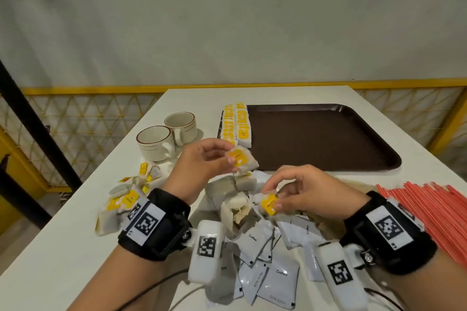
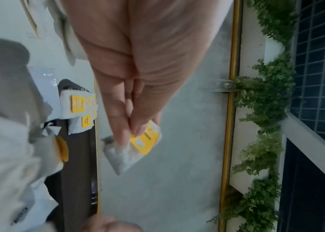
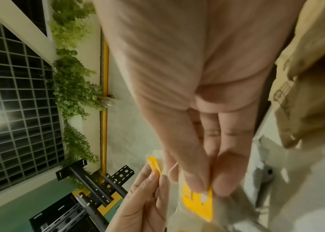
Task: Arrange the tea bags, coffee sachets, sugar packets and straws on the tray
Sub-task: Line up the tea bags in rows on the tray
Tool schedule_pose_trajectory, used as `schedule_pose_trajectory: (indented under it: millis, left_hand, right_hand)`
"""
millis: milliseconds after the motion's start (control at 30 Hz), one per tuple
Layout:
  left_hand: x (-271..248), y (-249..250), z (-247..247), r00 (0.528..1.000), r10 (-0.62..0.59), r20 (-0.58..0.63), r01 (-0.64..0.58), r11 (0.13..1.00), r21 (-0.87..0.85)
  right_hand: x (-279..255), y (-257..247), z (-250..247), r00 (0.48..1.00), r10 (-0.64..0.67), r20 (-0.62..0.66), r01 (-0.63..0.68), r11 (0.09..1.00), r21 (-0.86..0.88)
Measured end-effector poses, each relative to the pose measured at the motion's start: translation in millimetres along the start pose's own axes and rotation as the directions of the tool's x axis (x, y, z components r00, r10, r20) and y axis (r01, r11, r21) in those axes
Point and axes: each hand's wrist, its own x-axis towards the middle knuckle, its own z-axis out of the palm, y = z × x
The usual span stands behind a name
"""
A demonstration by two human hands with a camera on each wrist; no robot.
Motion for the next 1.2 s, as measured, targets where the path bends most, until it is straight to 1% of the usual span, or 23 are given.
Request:
schedule_pose_trajectory:
  millis: [133,267,333,467,567,633,700,767,800,900,967,1033,1133,1200]
  left_hand:
    - [0,-1,-3,0.997,0.061,0.048,-0.068,0.982,0.175]
    - [-2,-2,-7,0.995,0.055,0.082,-0.070,0.979,0.192]
    - [-2,-2,-6,0.996,0.051,0.077,-0.065,0.980,0.188]
    - [-1,-2,-3,1.000,0.025,-0.006,-0.024,0.991,0.135]
    - [-2,-2,-4,0.997,0.072,-0.016,-0.069,0.989,0.132]
    - [-3,-3,-5,0.994,0.108,-0.017,-0.104,0.983,0.152]
    - [-2,-3,-6,0.987,0.156,-0.043,-0.142,0.964,0.222]
    - [0,-2,-7,0.975,0.214,-0.067,-0.178,0.921,0.345]
    - [2,0,-7,0.970,0.235,-0.063,-0.194,0.905,0.379]
    - [-2,8,-1,0.970,0.241,0.002,-0.230,0.922,0.310]
    - [-7,13,7,0.970,0.238,0.046,-0.242,0.932,0.270]
    - [-12,16,14,0.971,0.226,0.077,-0.238,0.946,0.220]
    - [-17,17,15,0.970,0.206,0.133,-0.226,0.961,0.157]
    - [-19,17,13,0.969,0.184,0.165,-0.208,0.969,0.136]
  right_hand:
    - [1,2,3,0.996,-0.054,-0.077,0.052,0.998,-0.025]
    - [-5,-1,2,0.978,-0.129,-0.167,0.112,0.988,-0.106]
    - [-4,-1,2,0.964,-0.141,-0.225,0.129,0.989,-0.067]
    - [0,3,2,0.919,-0.149,-0.365,0.179,0.983,0.050]
    - [1,5,-2,0.887,-0.102,-0.451,0.214,0.955,0.205]
    - [0,3,-4,0.891,-0.080,-0.448,0.218,0.939,0.266]
    - [-1,0,-4,0.908,-0.074,-0.413,0.218,0.925,0.313]
    - [-4,-6,-3,0.922,-0.078,-0.378,0.204,0.930,0.306]
    - [-5,-10,-3,0.929,-0.090,-0.358,0.197,0.941,0.275]
    - [-10,-24,0,0.953,-0.152,-0.261,0.202,0.963,0.178]
    - [-11,-35,4,0.961,-0.181,-0.209,0.220,0.959,0.180]
    - [-9,-42,9,0.960,-0.193,-0.205,0.228,0.960,0.162]
    - [-5,-47,10,0.952,-0.192,-0.237,0.209,0.977,0.047]
    - [-2,-47,9,0.958,-0.181,-0.223,0.190,0.982,0.019]
